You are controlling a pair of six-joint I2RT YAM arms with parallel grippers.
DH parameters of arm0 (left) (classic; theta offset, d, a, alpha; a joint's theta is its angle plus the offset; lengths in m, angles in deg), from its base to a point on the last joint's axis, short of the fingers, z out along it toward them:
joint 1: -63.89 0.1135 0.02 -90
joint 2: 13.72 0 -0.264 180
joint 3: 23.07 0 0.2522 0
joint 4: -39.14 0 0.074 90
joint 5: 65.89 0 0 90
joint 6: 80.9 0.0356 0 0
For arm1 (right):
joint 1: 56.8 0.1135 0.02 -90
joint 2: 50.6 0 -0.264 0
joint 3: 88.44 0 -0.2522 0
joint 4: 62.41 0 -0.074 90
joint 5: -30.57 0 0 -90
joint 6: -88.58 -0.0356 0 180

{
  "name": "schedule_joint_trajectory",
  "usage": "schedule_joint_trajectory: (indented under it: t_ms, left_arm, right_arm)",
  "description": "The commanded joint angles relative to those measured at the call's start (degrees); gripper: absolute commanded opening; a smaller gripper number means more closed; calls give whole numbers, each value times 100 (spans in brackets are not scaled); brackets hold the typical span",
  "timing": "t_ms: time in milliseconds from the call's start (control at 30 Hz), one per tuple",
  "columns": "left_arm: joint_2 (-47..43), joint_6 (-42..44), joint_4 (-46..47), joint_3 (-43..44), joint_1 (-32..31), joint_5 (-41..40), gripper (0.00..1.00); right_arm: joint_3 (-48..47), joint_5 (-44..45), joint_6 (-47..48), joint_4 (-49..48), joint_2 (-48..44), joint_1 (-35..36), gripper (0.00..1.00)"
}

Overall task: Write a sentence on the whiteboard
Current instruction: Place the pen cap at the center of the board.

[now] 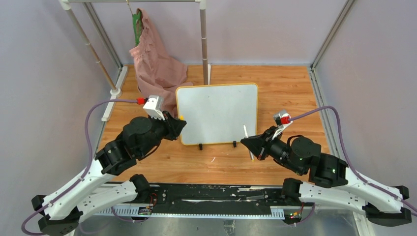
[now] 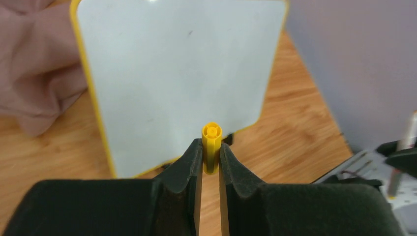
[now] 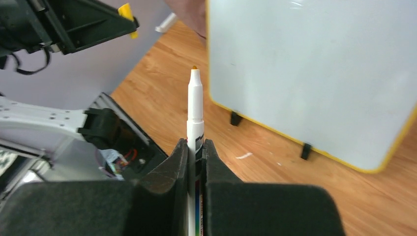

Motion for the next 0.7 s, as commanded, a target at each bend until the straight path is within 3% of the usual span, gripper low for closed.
schedule_joint_trajectory:
  t_ms: [0, 167, 267, 467, 667]
  left_arm:
    - [392, -126, -1897, -141, 36, -604, 0]
    - [767, -695, -2302, -708, 166, -952, 0]
    - [906, -925, -2399, -1009, 552, -681, 0]
    - [1150, -1198, -2008, -1570, 1030, -124, 0]
    - [1802, -1515, -1605, -1845, 1270, -374, 0]
  right_arm:
    - [24, 841, 140, 927, -75, 52, 0]
    - [299, 886, 63, 937, -234, 52, 0]
    - [423, 883, 32, 946, -413, 52, 0]
    - [533, 903, 47, 921, -611, 52, 0]
    - [607, 780, 46, 804, -589, 52, 0]
